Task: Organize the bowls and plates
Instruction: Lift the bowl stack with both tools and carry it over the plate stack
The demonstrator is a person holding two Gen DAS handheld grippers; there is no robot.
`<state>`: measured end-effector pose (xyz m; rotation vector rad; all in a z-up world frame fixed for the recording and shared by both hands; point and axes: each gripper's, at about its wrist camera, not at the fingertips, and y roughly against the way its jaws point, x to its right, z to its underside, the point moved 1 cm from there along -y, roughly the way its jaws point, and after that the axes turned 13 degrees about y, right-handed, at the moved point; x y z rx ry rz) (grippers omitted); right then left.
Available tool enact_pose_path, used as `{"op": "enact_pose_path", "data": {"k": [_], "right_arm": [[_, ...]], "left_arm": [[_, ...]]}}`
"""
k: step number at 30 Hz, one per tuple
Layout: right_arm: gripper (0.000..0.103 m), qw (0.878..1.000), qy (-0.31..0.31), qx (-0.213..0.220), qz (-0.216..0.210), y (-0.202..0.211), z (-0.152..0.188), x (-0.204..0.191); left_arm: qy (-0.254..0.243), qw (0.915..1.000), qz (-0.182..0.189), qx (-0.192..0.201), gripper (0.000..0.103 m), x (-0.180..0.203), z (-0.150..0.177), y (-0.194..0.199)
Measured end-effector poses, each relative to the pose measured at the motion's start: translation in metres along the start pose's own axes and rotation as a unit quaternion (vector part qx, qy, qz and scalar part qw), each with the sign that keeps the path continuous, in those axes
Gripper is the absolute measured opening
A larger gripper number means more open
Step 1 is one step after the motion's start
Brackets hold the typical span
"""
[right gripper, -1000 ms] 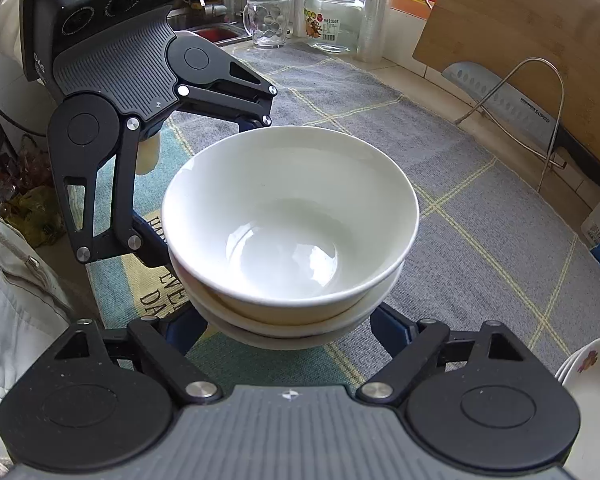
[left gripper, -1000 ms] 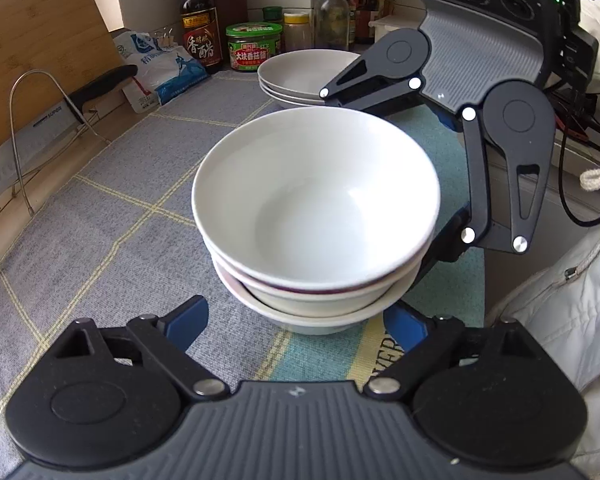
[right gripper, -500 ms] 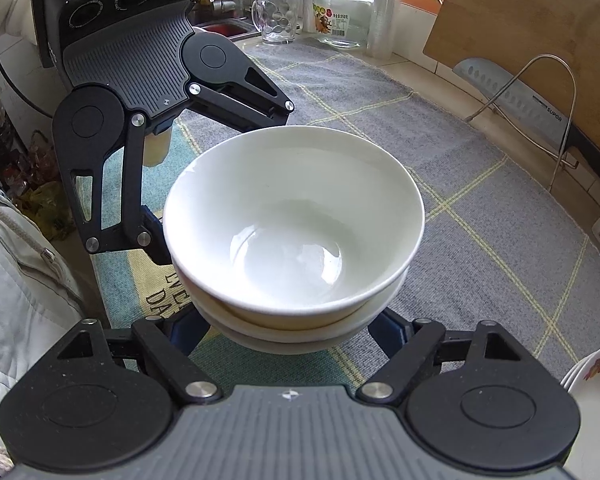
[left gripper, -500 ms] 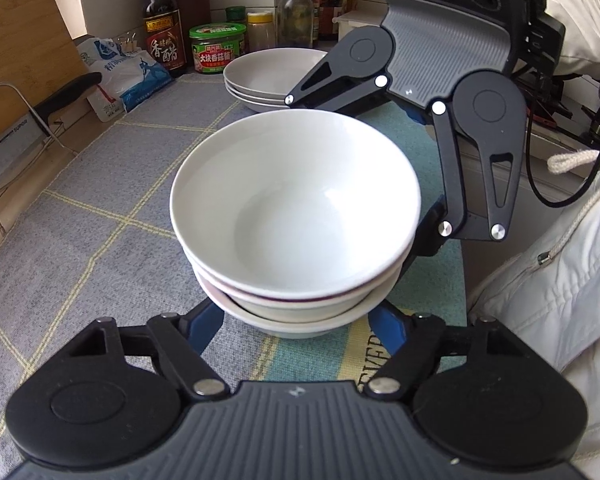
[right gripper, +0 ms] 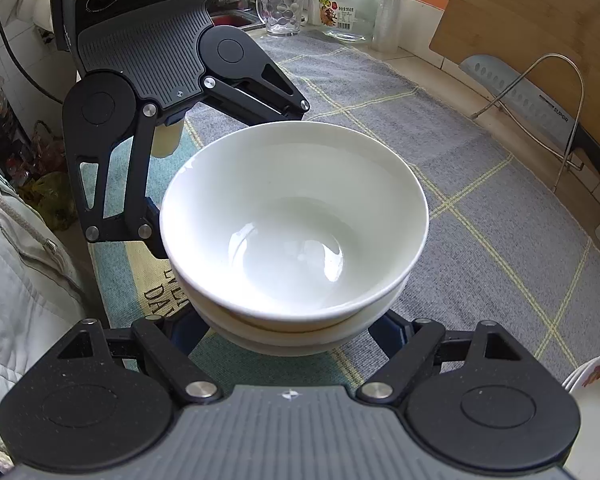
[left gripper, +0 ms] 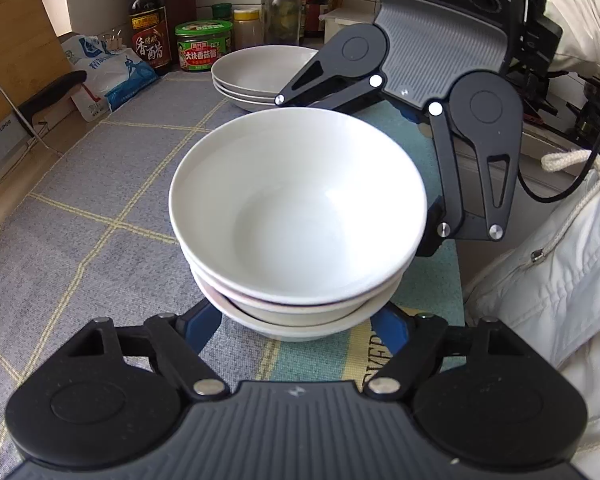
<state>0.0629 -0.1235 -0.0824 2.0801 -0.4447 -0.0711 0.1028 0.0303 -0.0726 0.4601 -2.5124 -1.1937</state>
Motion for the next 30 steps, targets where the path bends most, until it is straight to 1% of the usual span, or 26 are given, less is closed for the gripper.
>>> {"op": "enact_pose_path", "data": {"k": [7,16,21,30], "right_arm": [[0.088,1.0,-0.001,-0.003,-0.002,0.0,-0.001,0.001],[0.088,1.0,-0.008,-0.003,-0.001,0.0,-0.001,0.002],[0.087,1.0,-0.018,-0.002,-0.011,0.003,0.001,0.005],[0.087,1.0,-0.014,0.006,-0.011,0.023,0.007,0.009]], "left_arm": [[0.001,1.0,0.009,-0.001,0.081,-0.003,0.0,0.0],[0.002,1.0,0.008,-0.001,0.081,-0.005,0.001,0.001],[0.007,0.9999,0.011,-0.003,0.081,-0.003,0.0,0.002],[0.012,0.9999,0.001,0.001,0.081,0.007,-0.01,0.001]]}}
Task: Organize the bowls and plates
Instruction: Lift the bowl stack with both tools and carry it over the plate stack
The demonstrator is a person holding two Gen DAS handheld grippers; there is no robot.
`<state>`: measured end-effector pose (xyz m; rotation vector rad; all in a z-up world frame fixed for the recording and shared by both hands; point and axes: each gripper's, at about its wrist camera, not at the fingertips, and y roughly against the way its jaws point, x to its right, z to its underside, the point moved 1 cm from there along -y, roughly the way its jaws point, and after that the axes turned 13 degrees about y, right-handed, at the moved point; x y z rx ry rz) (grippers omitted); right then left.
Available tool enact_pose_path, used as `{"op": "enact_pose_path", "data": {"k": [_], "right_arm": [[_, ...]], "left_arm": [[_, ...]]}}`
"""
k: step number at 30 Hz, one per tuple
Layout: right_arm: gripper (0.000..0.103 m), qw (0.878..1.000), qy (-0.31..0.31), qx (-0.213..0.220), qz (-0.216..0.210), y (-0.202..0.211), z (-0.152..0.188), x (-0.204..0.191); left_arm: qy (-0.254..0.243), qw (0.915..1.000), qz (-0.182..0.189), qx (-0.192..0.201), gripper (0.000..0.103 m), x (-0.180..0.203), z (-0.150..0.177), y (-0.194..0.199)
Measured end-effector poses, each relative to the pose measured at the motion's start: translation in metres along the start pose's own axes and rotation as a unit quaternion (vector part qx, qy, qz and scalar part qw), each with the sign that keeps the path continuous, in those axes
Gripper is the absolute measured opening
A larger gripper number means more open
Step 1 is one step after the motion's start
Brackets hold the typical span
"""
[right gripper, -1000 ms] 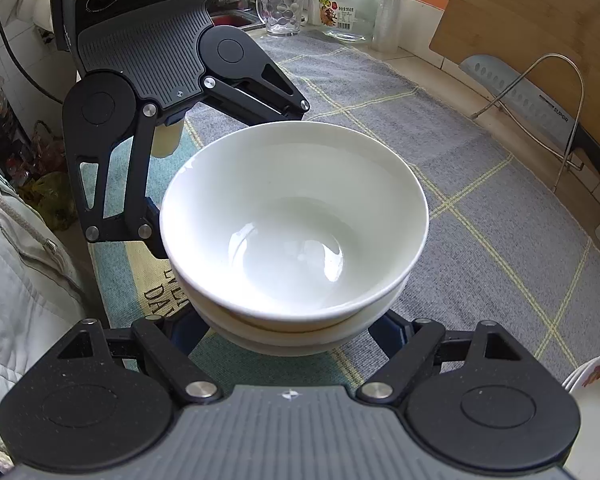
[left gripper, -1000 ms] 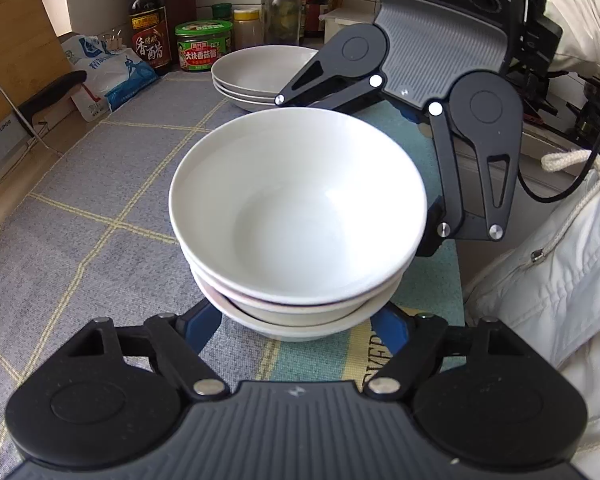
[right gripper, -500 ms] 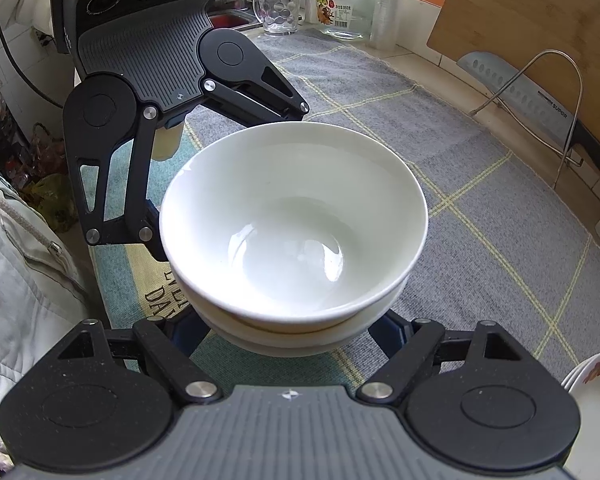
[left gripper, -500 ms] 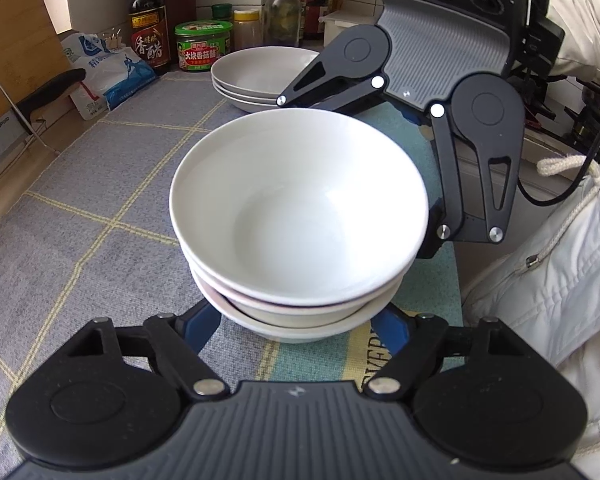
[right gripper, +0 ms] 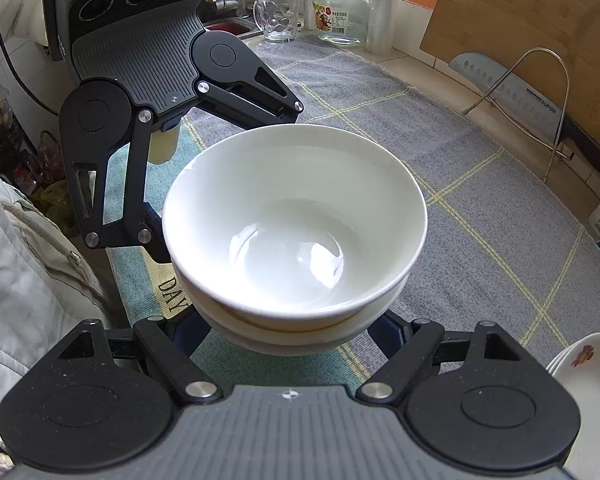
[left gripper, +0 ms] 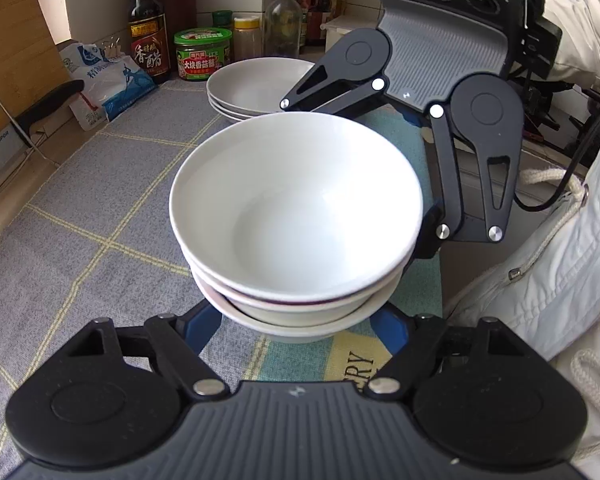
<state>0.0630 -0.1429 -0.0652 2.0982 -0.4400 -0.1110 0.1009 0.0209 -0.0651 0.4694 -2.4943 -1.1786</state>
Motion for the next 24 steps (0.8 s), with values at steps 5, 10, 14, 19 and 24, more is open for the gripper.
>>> {"op": "enact_pose_path", "data": {"k": [5,10,14,19,24], "right_arm": [[0.087,1.0,0.008,0.003,0.002,0.019,0.009,0.009],[0.087,1.0,0.016,0.004,0.011,0.04,0.024,0.022],[0.087,1.0,0.013,0.008,0.019,0.06,0.041,0.037],[0.087,0.999,0.01,0.013,0.035,0.084,0.064,0.06],[0.087,0.998,0.006,0.011,0.057,0.104,0.088,0.082]], "left_arm": [[0.005,1.0,-0.005,0.006,0.081,0.003,-0.018,-0.005],[0.012,0.9999,-0.008,0.005,0.081,-0.004,-0.046,-0.016],[0.003,0.9998,-0.01,0.014,0.081,0.002,-0.071,-0.027],[-0.016,0.9994,-0.015,0.026,0.081,0.025,-0.106,-0.044],[-0.038,0.9985,-0.018,0.035,0.081,0.039,-0.138,-0.066]]}}
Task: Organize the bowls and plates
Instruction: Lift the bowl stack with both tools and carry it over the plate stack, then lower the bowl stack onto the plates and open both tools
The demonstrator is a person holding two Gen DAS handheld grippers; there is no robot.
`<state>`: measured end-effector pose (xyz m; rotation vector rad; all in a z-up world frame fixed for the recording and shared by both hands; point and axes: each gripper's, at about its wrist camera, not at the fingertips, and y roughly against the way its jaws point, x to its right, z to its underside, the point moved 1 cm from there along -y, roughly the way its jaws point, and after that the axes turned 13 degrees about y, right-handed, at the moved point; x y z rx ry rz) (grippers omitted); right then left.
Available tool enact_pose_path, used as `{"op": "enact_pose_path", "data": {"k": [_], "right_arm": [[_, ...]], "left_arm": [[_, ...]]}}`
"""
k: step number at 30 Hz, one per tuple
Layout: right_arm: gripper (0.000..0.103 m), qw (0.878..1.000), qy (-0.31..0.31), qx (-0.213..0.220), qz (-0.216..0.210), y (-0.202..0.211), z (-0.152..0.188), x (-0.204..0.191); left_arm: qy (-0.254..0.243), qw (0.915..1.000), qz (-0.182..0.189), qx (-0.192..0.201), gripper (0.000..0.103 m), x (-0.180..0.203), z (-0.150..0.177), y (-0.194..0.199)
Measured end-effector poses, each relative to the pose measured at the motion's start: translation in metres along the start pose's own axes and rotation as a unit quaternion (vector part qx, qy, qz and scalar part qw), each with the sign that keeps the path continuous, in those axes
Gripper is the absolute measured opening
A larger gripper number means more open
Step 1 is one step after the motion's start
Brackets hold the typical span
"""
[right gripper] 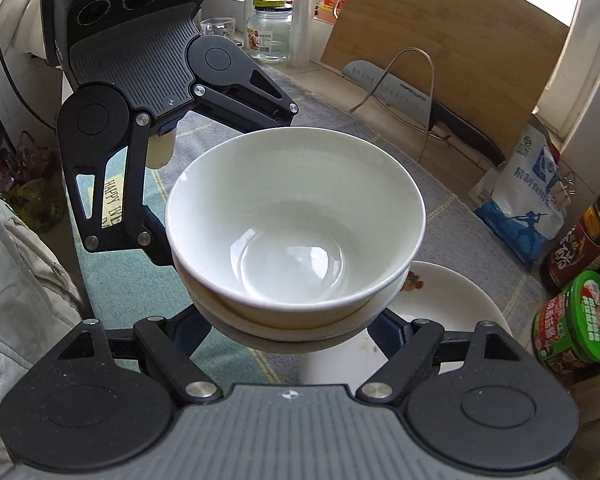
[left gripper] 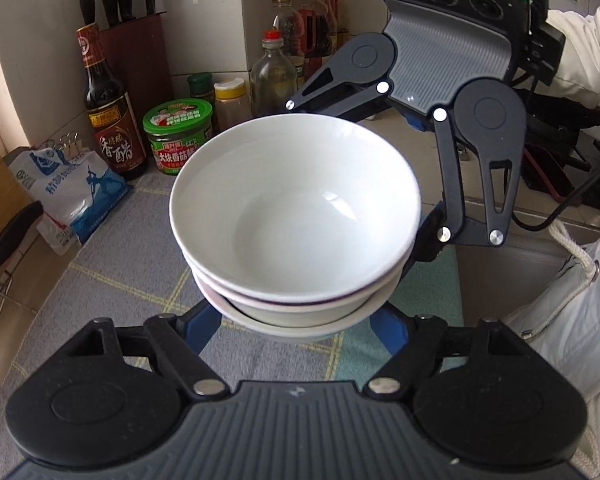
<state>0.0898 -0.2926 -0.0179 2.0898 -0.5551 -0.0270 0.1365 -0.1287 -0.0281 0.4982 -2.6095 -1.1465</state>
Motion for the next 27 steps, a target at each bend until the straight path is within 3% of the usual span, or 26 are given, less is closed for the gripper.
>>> {"op": "enact_pose_path", "data": {"k": [11,27], "right_arm": [[0.087,0.999,-0.017,-0.02,0.025,0.006,0.043,0.044],[0.087,0.999,-0.031,-0.029,0.023,-0.015,0.065,0.062]], "left_arm": [[-0.027,0.9996,0.003,0.004,0.081,0.0,-0.039,-0.061],[-0.018,0.9998,0.006,-0.005,0.081,-0.01,-0.041,-0.095]]}}
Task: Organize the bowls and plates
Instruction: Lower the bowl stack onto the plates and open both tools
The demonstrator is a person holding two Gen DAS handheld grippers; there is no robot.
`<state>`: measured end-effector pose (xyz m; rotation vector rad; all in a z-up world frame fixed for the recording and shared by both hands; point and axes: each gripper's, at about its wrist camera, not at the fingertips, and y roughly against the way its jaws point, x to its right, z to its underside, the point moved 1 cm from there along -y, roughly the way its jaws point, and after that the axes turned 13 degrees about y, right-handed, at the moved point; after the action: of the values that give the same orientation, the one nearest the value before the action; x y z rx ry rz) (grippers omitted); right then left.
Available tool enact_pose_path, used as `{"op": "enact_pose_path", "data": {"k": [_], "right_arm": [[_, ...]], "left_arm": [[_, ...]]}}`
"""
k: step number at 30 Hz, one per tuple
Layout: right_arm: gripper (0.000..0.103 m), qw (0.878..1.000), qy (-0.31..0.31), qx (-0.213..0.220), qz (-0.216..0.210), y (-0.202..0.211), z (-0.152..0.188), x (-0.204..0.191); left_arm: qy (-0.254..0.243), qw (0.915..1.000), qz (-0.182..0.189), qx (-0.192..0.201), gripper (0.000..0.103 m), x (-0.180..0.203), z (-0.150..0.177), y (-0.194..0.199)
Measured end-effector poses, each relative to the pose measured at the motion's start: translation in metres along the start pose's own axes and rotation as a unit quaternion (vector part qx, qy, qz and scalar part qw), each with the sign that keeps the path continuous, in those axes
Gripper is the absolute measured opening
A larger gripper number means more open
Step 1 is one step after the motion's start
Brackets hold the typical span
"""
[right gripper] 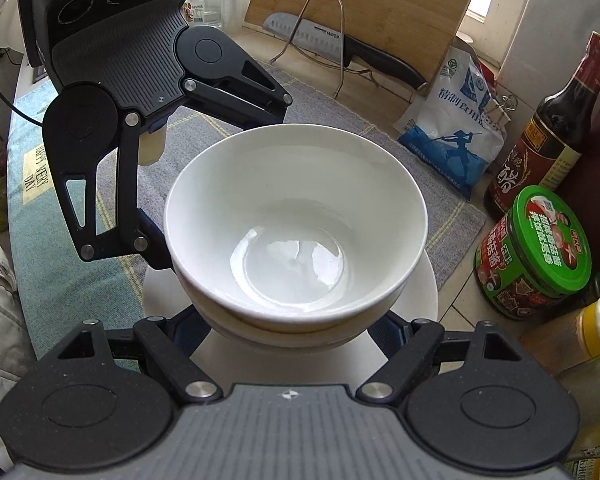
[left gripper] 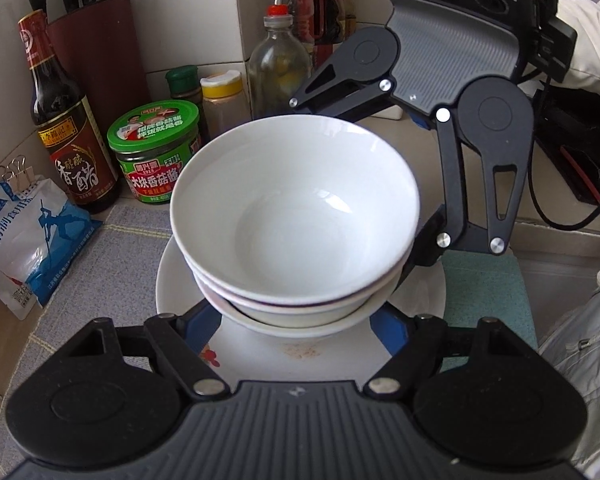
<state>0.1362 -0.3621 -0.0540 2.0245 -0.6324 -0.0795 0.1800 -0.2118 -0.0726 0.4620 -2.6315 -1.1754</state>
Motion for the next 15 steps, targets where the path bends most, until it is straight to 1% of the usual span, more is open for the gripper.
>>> {"op": "enact_pose_path", "data": {"k": [5,8,9,10,12,13,15], "right_arm": [[0.087,1.0,-0.005,0.0,0.003,0.001,0.001,0.002],[0.088,1.0,-0.005,-0.002,0.008,0.001,0.001,0.001],[0.089,1.0,-0.007,-0.002,0.011,0.001,0.001,0.001],[0.093,1.0,-0.01,-0.003,0.011,0.001,0.0,0.001],[0.1,1.0,-0.014,0.0,0.016,0.002,0.0,-0.001],[0.102,1.0,-0.014,-0.001,0.019,0.003,-0.001,-0.003],[0.102,0.999,-0.013,-0.009,0.034,0.003,-0.001,-0.007]], "left_arm": [[0.003,1.0,0.005,0.005,0.081,-0.004,0.0,-0.002],[0.002,1.0,0.001,0.008,0.082,-0.003,0.001,-0.002],[0.002,1.0,-0.001,0.01,0.082,-0.003,0.001,-0.001],[0.001,0.9999,-0.006,0.012,0.083,-0.002,0.002,-0.001],[0.001,0.9997,-0.015,0.02,0.091,-0.001,0.003,0.002],[0.005,0.9995,-0.016,0.026,0.092,-0.001,0.003,0.004],[0.012,0.9992,-0.021,0.031,0.093,-0.001,0.005,0.01]]}}
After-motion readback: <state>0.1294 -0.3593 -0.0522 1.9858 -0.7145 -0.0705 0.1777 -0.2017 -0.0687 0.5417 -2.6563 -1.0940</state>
